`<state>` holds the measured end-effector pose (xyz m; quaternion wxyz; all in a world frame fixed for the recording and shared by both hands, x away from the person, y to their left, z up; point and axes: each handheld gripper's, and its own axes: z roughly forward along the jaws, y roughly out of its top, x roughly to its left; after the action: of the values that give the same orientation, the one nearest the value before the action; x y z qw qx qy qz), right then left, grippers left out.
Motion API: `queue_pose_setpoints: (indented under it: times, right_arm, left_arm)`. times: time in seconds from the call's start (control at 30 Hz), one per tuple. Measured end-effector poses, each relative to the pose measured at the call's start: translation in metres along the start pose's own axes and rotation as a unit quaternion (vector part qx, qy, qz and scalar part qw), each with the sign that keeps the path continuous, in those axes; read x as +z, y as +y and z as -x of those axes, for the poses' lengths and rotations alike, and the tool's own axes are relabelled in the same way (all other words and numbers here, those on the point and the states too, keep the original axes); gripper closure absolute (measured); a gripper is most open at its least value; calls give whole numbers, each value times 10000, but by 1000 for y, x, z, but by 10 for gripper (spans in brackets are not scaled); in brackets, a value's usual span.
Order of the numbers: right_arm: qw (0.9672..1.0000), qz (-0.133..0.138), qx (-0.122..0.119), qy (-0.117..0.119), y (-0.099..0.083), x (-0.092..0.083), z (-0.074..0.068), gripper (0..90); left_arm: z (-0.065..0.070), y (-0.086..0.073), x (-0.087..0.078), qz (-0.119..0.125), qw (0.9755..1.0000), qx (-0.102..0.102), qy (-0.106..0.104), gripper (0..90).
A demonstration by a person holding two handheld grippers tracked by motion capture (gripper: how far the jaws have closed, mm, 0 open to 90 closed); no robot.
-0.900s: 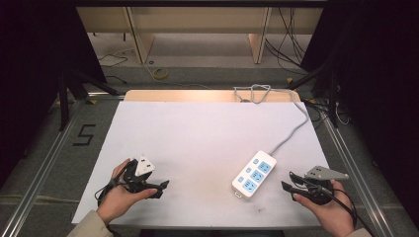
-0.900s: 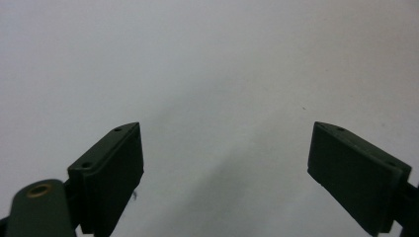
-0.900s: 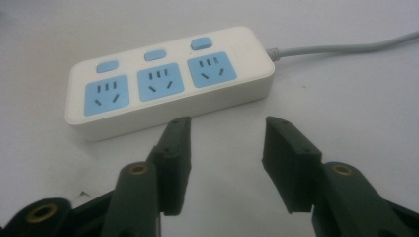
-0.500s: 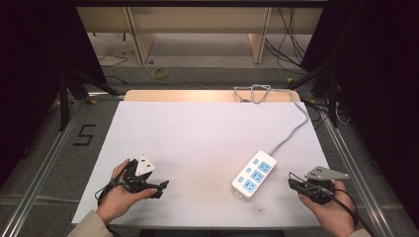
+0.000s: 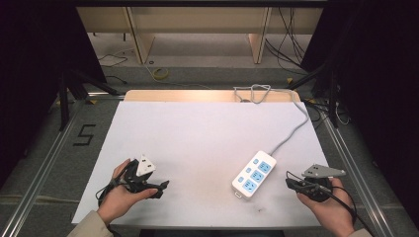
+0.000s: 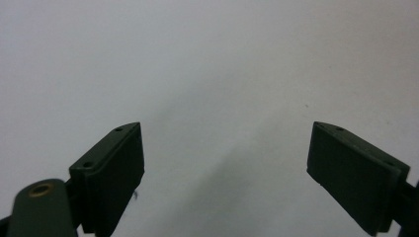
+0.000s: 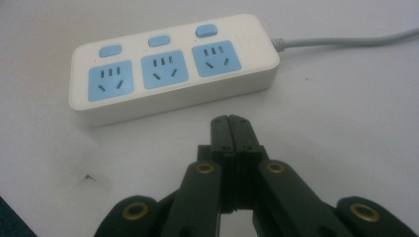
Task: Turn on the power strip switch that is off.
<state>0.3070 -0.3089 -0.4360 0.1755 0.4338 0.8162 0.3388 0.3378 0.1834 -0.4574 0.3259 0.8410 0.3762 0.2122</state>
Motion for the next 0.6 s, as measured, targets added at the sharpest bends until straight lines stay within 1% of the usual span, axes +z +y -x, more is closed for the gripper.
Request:
queue_pose_setpoints:
  times: [0.13,0.23,0.3,0.6]
  right_arm:
    - [10000,-10,-7,-9,2,0,0,900]
    - [10000,-22,-63,-27,5,0,0,900]
    - [10000,-23,-67,-33,6,0,0,900]
    - [9999,-59,-106,-58,12,1,1,900]
  left_arm:
    - [1,0,0,2,10000,-11,-12,140]
    - [1,0,0,9,10000,-1,-9,140]
    - [1,0,1,23,10000,-35,-4,140]
    - [2,1,1,19,10000,18,-12,142]
